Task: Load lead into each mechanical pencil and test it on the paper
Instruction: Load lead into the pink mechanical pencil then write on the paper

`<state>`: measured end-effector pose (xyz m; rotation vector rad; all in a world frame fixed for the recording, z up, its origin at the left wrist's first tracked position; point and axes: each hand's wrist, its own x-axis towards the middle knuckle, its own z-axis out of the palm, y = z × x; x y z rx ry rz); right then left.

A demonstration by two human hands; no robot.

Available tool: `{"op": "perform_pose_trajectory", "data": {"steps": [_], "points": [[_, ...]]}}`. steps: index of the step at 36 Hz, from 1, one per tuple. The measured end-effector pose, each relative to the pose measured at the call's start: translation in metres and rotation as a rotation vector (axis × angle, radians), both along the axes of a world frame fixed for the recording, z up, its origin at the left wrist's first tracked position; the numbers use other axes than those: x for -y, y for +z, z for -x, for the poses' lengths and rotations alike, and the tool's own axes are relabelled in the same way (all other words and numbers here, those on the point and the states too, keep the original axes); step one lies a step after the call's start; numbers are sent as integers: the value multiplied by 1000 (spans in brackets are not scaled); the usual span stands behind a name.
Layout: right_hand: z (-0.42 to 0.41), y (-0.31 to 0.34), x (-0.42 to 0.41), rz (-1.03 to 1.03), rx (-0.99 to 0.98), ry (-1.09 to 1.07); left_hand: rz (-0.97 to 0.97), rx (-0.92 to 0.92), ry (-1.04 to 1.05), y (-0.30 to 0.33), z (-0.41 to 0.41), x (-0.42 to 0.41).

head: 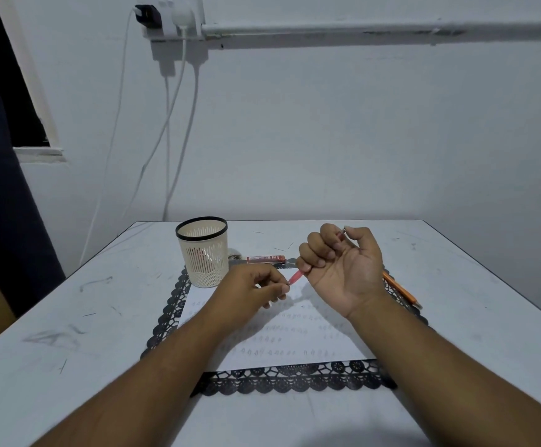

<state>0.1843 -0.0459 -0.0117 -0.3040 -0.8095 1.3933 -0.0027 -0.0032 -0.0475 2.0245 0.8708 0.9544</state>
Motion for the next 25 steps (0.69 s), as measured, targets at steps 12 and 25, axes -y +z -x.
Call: {"op": "perform_pose_trajectory", "data": {"steps": [12, 25], "points": [[-1, 2, 0, -4, 28, 8, -5, -7, -17, 1, 0, -2], [-2, 0, -1, -6, 30, 15, -6, -11, -16, -1, 0, -1]]}}
